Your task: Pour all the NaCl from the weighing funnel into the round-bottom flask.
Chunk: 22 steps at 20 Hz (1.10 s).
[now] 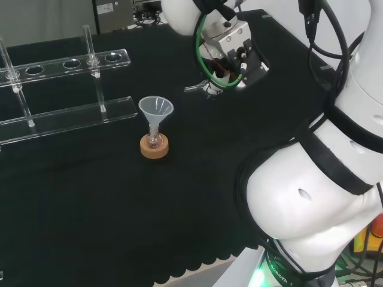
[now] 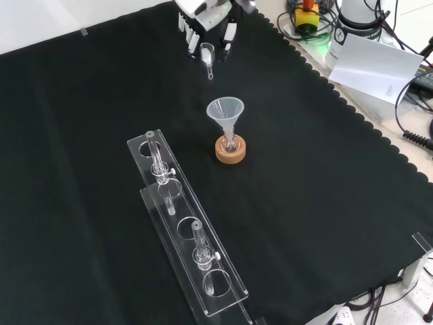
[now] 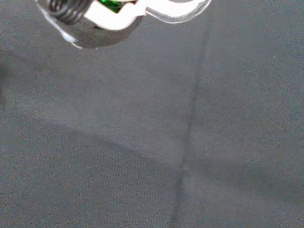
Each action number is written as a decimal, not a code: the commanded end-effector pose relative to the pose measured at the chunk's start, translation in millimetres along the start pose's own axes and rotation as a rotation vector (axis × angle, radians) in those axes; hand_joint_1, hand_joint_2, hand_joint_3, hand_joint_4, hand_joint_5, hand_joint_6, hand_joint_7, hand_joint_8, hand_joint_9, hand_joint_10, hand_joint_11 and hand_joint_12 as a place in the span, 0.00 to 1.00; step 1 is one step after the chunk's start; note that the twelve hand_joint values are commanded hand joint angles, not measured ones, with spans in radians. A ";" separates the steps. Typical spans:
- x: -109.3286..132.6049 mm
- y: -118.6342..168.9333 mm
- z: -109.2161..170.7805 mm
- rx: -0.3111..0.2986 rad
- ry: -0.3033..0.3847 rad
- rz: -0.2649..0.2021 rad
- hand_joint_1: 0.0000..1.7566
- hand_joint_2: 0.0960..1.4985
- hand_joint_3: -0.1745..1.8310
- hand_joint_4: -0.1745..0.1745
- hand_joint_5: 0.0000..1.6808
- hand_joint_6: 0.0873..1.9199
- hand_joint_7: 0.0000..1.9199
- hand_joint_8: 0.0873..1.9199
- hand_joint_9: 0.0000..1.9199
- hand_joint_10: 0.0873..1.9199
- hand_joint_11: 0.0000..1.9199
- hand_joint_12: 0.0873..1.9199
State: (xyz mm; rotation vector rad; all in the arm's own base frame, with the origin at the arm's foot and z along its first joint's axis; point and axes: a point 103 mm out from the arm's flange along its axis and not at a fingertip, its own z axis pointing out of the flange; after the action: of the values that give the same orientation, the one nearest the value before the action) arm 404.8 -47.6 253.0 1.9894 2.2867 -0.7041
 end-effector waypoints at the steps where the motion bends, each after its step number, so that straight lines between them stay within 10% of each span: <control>1: 22.0 -0.2 -8.4 0.016 -0.048 -0.031 0.64 0.51 0.30 0.71 0.71 0.34 0.65 0.19 0.76 0.00 0.64 0.37; 22: 66.0 36.5 -33.7 0.120 -0.172 -0.109 0.64 0.49 0.32 0.69 0.72 0.34 0.66 0.19 0.77 0.00 0.64 0.36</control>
State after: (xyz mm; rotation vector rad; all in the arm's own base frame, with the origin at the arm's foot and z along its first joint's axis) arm 431.4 12.5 250.7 1.8333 2.3178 -0.9301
